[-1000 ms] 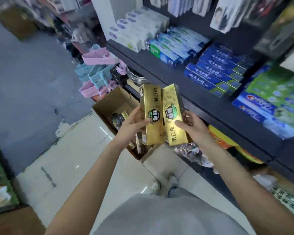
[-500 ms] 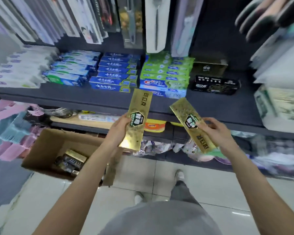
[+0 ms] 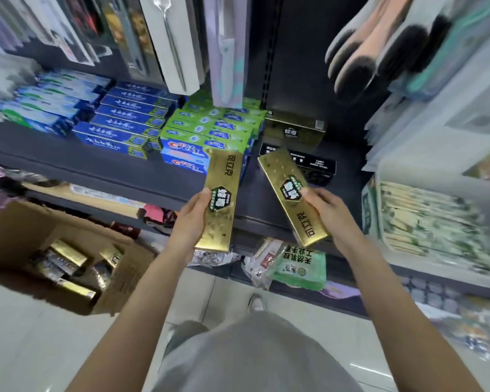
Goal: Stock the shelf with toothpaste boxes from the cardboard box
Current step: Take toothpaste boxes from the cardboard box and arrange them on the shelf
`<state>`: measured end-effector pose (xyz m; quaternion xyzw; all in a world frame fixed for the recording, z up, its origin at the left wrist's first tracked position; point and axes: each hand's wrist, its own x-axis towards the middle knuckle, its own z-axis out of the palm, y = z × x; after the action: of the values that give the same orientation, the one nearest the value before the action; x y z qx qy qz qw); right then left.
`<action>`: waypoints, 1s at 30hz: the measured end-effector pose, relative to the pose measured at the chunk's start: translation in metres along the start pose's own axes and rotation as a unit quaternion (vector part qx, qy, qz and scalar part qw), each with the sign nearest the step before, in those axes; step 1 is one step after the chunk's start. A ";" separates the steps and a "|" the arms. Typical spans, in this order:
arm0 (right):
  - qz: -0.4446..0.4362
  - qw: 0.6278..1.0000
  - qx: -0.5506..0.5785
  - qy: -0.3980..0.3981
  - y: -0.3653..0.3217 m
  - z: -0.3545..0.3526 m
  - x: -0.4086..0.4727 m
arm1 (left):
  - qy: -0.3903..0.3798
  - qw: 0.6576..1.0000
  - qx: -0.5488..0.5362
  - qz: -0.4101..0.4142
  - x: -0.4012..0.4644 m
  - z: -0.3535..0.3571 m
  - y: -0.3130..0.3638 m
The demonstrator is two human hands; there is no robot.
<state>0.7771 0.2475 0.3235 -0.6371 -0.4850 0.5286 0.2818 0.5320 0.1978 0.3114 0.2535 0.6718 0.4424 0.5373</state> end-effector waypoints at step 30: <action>0.004 0.967 0.237 -0.097 -0.032 0.022 0.018 | -0.029 0.989 0.096 0.109 0.015 0.037 0.031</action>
<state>0.7451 0.2726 0.3375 -0.4998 -0.3679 0.6888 0.3747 0.5581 0.2364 0.3300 0.3886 0.6632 0.4245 0.4785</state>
